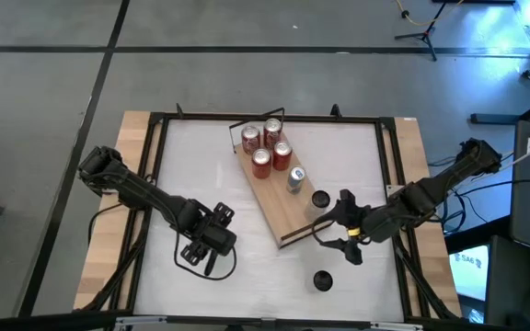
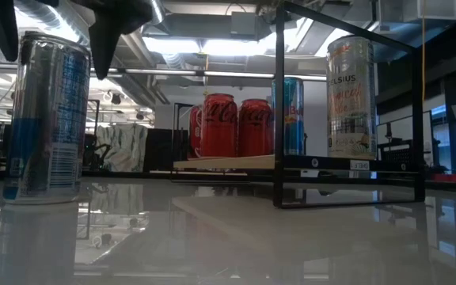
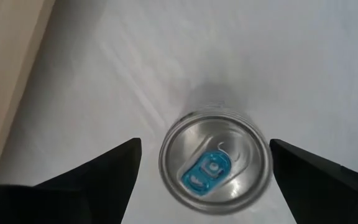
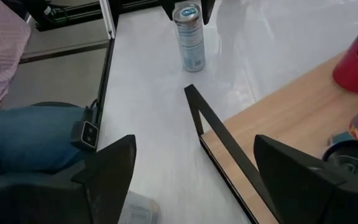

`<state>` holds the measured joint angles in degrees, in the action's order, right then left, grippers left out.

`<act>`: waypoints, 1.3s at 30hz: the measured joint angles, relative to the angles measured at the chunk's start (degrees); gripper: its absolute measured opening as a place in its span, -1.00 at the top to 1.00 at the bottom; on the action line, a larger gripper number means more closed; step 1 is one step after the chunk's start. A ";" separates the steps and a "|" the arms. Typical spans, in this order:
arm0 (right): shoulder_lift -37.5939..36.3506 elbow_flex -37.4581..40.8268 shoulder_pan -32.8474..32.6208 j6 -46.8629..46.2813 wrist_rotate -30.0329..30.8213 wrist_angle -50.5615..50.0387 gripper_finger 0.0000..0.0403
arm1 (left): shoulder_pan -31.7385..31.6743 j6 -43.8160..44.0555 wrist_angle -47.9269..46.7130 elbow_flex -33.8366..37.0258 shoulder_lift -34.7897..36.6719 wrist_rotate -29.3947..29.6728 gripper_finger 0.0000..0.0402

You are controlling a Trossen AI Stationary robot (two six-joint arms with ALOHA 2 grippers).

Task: Place canned beverage on shelf
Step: Put the blue soda can on the shelf aligned with the other blue soda can

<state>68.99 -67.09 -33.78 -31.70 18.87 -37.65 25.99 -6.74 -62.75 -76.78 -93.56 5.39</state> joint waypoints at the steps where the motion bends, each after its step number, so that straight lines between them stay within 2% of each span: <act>1: 0.13 0.00 0.00 0.00 0.00 0.04 -0.60 | -0.08 0.01 -0.34 0.00 -0.21 -0.01 -0.70; 19: 0.48 0.00 0.02 0.02 -0.44 0.00 -0.60 | -0.10 2.16 -0.21 0.00 -0.78 -0.18 -0.68; 32: 0.48 0.00 0.02 0.04 -0.44 0.02 -0.60 | -0.10 3.69 -0.23 0.00 -0.72 -0.28 -0.13; 39: 0.47 0.00 0.02 0.06 -0.44 0.04 -0.60 | -0.39 5.78 -0.25 0.00 -0.69 -0.33 -0.11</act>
<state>69.46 -67.09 -33.76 -31.64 18.44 -37.60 25.60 -0.96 -63.00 -76.77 -94.26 5.07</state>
